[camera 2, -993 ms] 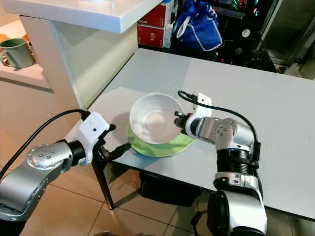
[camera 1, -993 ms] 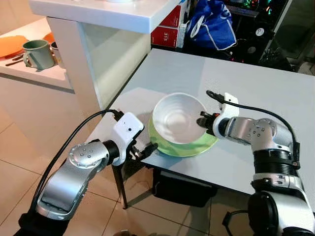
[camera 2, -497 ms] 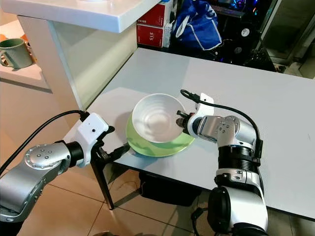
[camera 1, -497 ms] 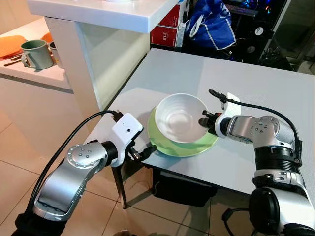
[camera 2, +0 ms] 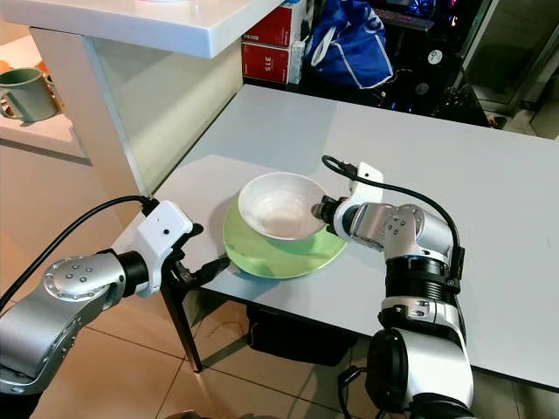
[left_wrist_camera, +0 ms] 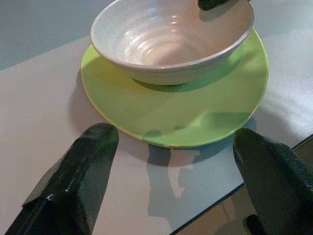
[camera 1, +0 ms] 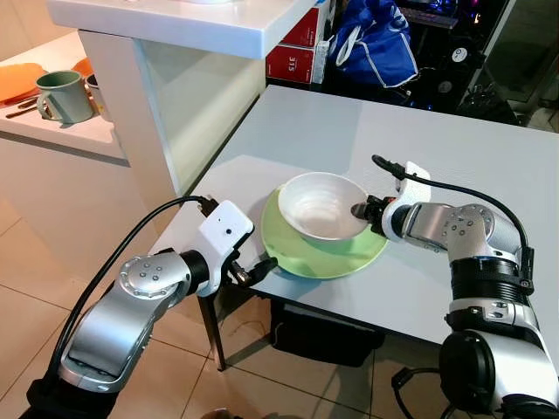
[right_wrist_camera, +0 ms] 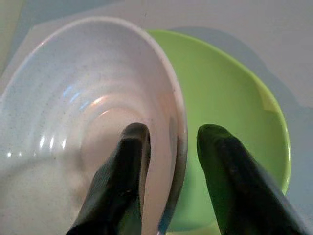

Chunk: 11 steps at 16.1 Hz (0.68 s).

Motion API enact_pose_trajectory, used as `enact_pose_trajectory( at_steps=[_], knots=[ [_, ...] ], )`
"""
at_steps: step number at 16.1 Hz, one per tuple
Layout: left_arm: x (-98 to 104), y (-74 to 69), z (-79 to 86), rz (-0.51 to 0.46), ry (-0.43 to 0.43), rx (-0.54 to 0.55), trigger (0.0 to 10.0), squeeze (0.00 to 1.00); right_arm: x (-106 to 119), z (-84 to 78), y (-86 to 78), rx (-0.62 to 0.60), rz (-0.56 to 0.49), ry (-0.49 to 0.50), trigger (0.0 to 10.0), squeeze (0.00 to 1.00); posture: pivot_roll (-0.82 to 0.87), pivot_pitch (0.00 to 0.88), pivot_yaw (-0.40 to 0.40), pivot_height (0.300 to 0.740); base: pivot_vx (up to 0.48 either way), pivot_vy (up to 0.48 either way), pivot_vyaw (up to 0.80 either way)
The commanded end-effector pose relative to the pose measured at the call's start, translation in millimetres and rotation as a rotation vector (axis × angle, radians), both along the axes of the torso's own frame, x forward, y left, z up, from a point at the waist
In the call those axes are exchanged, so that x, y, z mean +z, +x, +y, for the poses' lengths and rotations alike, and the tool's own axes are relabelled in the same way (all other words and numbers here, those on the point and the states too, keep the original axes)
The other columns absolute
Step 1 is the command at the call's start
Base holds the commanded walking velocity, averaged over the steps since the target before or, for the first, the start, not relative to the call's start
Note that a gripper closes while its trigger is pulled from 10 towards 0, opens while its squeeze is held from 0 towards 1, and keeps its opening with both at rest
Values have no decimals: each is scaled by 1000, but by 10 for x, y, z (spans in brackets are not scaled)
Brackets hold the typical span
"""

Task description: Setting the table

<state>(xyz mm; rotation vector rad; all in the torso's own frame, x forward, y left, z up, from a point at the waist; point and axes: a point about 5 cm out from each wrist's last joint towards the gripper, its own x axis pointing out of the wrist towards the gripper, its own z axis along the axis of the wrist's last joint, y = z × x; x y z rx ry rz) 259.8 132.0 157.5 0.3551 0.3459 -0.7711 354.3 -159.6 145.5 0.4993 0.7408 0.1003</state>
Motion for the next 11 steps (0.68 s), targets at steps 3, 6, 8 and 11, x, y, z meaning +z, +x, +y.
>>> enact_pose_trajectory(
  at_steps=[3, 6, 8, 11],
  knots=[
    [103, 18, -8, -40, 15, -13, 10000, 0, 386, -62, 41, -46, -146, 41, 10000, 937, -15, 0, -24, 740, 0, 0, 0],
    [326, 32, 0, -121, 16, -17, 10000, 0, 577, -190, -86, -107, -273, 106, 10000, 0, -37, 0, -18, 740, 0, 0, 0],
    [414, 58, 21, -163, 24, -10, 10000, 0, 674, -201, -200, -111, -373, 90, 10000, 0, -41, 0, -14, 740, 0, 0, 0],
    [605, 319, 76, -396, 1, 224, 10000, 0, 931, -268, -427, -221, -757, -165, 10000, 0, -57, 0, -3, 740, 0, 0, 0]
  ],
)
